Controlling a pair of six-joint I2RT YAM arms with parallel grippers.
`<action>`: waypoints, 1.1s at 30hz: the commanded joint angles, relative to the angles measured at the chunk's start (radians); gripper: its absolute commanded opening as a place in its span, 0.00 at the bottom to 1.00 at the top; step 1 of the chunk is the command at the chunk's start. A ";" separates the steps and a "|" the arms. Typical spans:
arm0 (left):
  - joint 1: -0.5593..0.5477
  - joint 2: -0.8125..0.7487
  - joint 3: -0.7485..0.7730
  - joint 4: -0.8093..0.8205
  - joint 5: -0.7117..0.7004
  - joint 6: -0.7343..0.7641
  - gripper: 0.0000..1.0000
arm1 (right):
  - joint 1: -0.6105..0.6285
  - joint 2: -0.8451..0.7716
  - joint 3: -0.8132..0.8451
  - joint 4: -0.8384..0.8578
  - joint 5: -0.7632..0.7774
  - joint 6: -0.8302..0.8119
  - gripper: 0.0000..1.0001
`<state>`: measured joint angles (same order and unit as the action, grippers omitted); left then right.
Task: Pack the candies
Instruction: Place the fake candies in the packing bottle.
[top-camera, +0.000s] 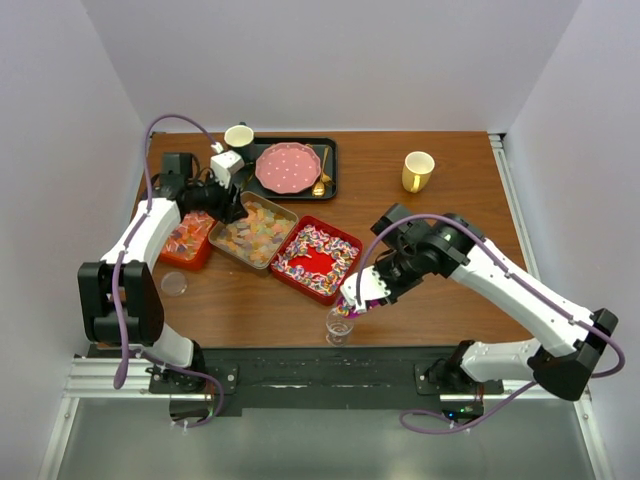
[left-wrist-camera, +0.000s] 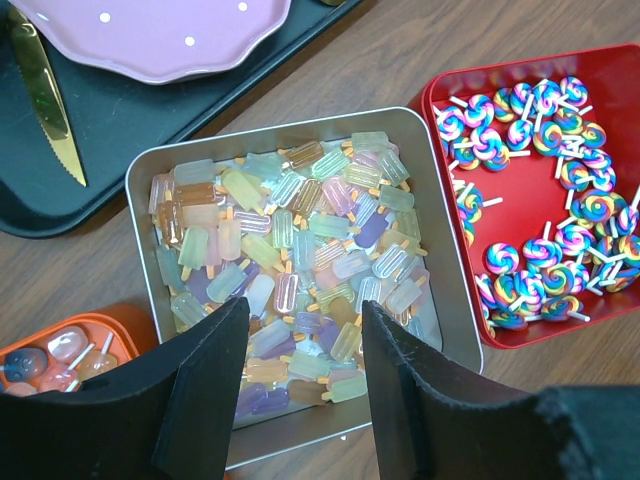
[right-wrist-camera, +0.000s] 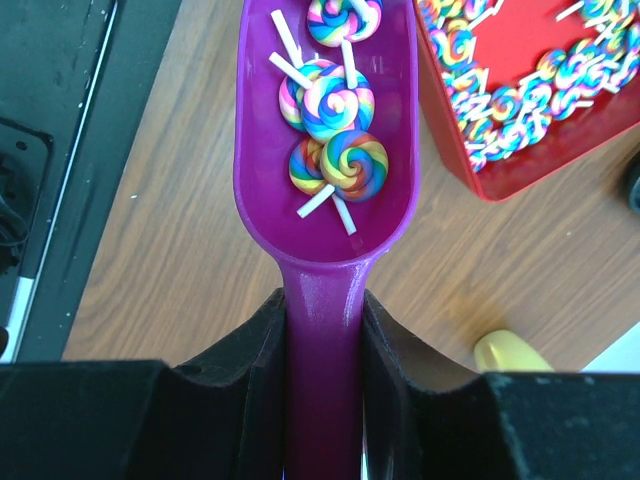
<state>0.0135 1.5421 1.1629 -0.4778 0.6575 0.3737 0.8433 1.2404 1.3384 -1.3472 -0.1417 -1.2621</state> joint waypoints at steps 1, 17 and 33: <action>0.013 -0.042 -0.003 0.034 0.022 -0.019 0.53 | 0.048 0.017 0.059 -0.222 0.060 0.047 0.00; 0.019 -0.051 -0.002 0.039 0.031 -0.025 0.54 | 0.214 0.051 0.067 -0.224 0.232 0.147 0.00; 0.019 -0.051 0.003 0.062 0.060 -0.044 0.54 | 0.338 0.062 0.090 -0.237 0.389 0.240 0.00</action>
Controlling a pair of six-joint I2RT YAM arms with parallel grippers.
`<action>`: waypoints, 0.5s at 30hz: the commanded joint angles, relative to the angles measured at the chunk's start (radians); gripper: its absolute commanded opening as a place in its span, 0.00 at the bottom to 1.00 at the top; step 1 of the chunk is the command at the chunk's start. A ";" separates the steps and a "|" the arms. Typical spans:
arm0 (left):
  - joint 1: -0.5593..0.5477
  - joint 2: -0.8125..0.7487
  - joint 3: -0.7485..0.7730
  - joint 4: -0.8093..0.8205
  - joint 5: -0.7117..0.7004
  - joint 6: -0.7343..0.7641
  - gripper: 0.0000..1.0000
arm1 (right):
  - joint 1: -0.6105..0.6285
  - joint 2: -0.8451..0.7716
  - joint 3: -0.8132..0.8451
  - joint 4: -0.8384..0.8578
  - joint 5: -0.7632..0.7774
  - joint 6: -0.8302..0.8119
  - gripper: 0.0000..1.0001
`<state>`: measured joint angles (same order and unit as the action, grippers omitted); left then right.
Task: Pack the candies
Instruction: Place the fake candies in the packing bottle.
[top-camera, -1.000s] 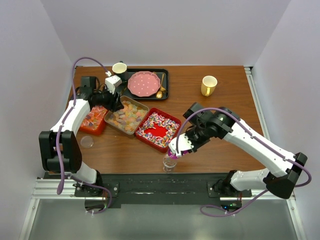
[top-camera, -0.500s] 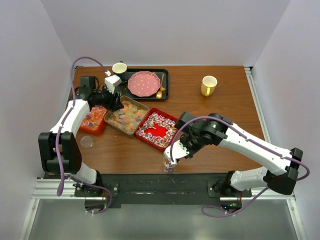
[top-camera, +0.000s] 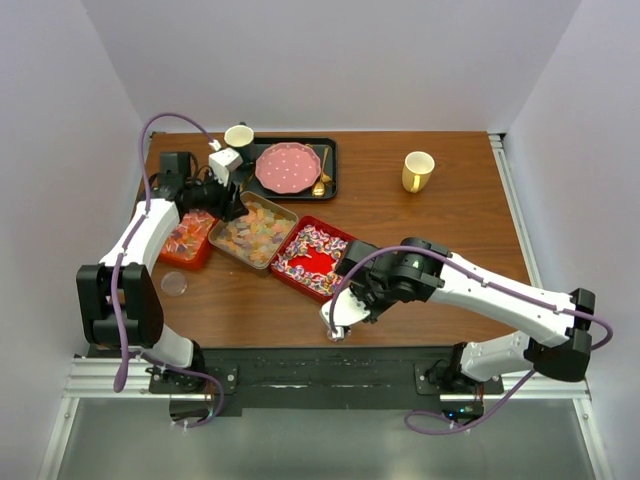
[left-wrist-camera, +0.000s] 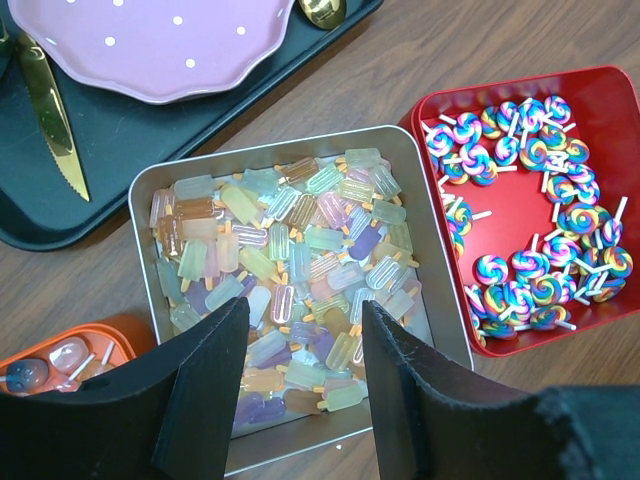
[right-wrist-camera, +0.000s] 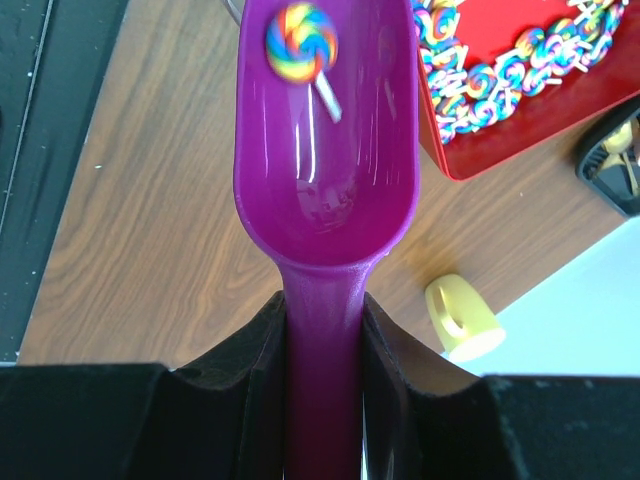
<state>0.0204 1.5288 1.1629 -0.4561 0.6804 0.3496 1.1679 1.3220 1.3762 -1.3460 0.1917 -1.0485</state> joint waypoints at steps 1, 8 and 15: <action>0.012 -0.038 0.003 0.039 0.041 -0.020 0.54 | 0.012 -0.023 0.058 -0.240 0.064 0.025 0.00; 0.012 -0.061 -0.006 0.039 0.120 -0.021 0.54 | 0.012 -0.082 0.055 -0.242 0.084 0.001 0.00; 0.010 -0.131 -0.028 -0.015 0.319 0.002 0.34 | -0.066 -0.139 0.034 0.005 0.026 0.087 0.00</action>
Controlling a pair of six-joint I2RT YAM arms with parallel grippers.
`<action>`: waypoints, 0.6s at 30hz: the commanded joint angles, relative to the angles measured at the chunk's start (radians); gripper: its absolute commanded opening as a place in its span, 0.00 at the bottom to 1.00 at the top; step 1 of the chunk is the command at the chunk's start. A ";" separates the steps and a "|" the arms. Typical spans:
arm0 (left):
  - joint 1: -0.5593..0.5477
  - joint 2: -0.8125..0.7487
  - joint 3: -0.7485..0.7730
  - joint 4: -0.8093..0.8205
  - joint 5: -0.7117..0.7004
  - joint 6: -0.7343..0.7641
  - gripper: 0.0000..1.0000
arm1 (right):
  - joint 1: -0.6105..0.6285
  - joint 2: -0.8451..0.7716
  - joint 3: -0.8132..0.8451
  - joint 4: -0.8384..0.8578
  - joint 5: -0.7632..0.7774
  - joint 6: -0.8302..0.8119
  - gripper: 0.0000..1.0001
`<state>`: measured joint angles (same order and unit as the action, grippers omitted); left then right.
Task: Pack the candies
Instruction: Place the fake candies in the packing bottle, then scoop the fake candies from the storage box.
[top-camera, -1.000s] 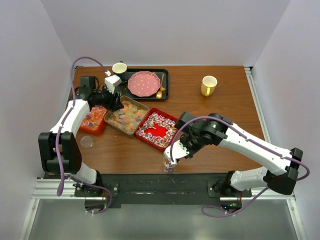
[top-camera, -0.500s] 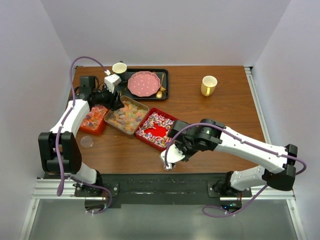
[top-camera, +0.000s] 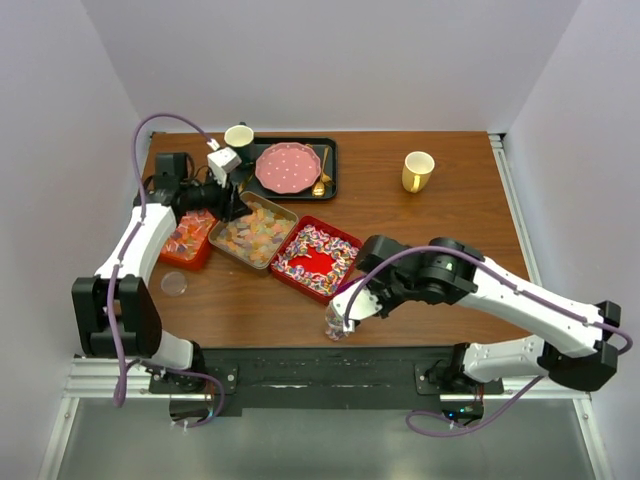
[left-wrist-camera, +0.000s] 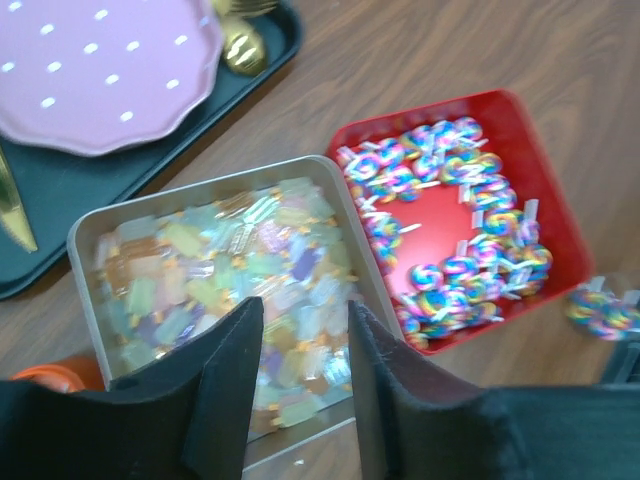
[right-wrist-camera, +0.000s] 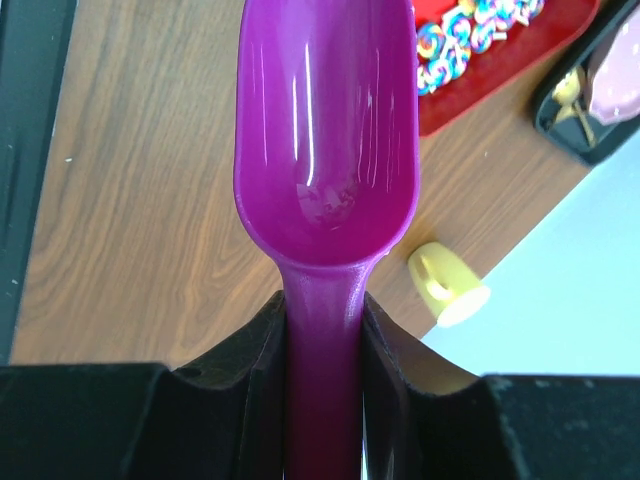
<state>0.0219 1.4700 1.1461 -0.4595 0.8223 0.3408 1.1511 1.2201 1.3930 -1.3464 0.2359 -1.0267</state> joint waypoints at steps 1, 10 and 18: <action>0.009 -0.079 -0.013 -0.022 0.216 0.009 0.27 | -0.068 -0.022 0.009 0.033 -0.032 0.080 0.00; -0.131 -0.148 -0.097 -0.070 0.446 -0.062 0.00 | -0.249 0.214 0.113 0.257 -0.201 0.254 0.00; -0.180 -0.132 -0.169 0.007 0.426 -0.124 0.00 | -0.251 0.441 0.375 0.259 -0.290 0.275 0.00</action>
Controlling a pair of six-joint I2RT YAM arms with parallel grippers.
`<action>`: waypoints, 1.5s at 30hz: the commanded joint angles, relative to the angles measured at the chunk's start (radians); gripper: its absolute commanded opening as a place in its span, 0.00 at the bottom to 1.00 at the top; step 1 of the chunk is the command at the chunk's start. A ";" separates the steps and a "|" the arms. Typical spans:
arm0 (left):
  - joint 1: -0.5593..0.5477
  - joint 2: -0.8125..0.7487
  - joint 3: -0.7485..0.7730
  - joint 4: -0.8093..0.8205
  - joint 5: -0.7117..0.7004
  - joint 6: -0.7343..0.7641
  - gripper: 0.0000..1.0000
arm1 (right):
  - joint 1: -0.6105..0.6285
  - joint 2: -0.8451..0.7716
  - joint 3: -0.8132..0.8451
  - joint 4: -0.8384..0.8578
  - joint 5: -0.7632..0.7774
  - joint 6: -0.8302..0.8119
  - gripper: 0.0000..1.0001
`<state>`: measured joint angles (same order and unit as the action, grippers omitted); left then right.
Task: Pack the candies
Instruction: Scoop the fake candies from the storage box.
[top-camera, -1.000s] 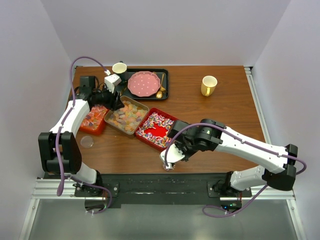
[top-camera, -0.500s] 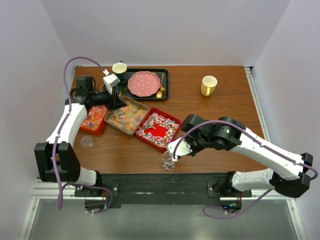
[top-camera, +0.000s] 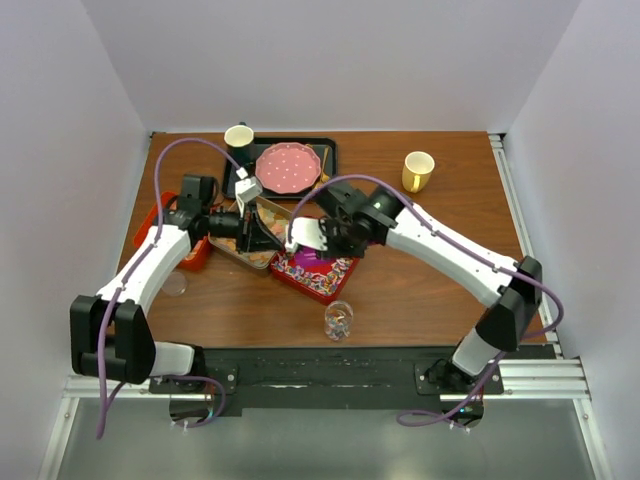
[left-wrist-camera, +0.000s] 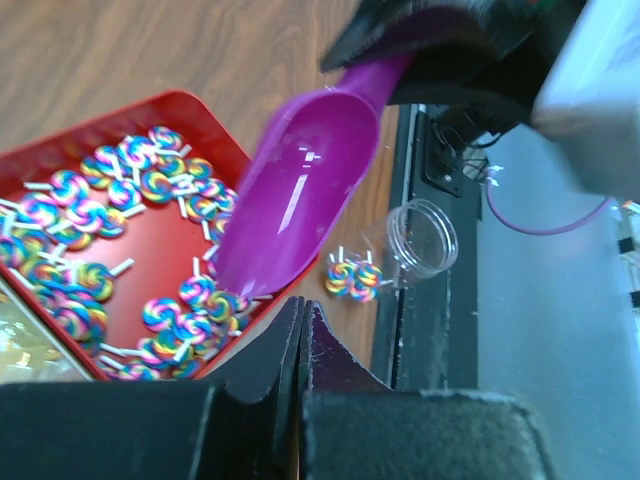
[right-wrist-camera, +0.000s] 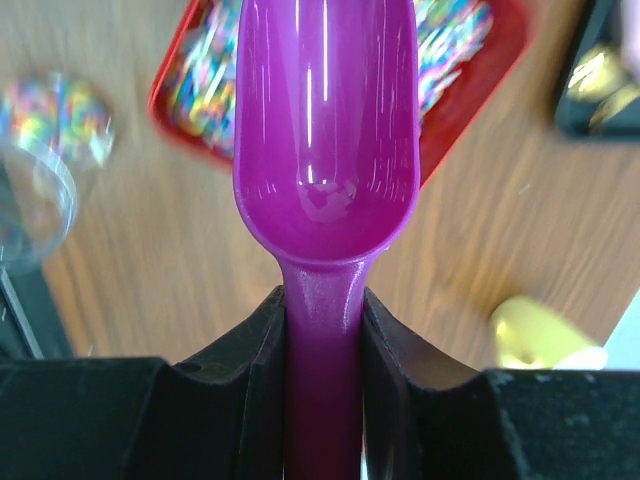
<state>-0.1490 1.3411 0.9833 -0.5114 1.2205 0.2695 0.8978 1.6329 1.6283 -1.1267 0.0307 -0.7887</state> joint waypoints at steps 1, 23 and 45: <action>-0.009 0.007 -0.002 0.063 0.018 -0.058 0.00 | 0.004 0.036 0.181 0.041 -0.094 0.037 0.00; 0.037 0.038 -0.032 0.042 -0.444 0.017 0.56 | -0.128 0.057 0.127 -0.029 0.044 -0.101 0.00; 0.039 0.104 -0.172 0.172 -0.538 -0.147 0.51 | -0.085 0.243 0.117 0.002 0.479 -0.463 0.00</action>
<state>-0.1135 1.4097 0.8047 -0.3779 0.6491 0.1310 0.7918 1.8668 1.7424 -1.1389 0.4152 -1.1938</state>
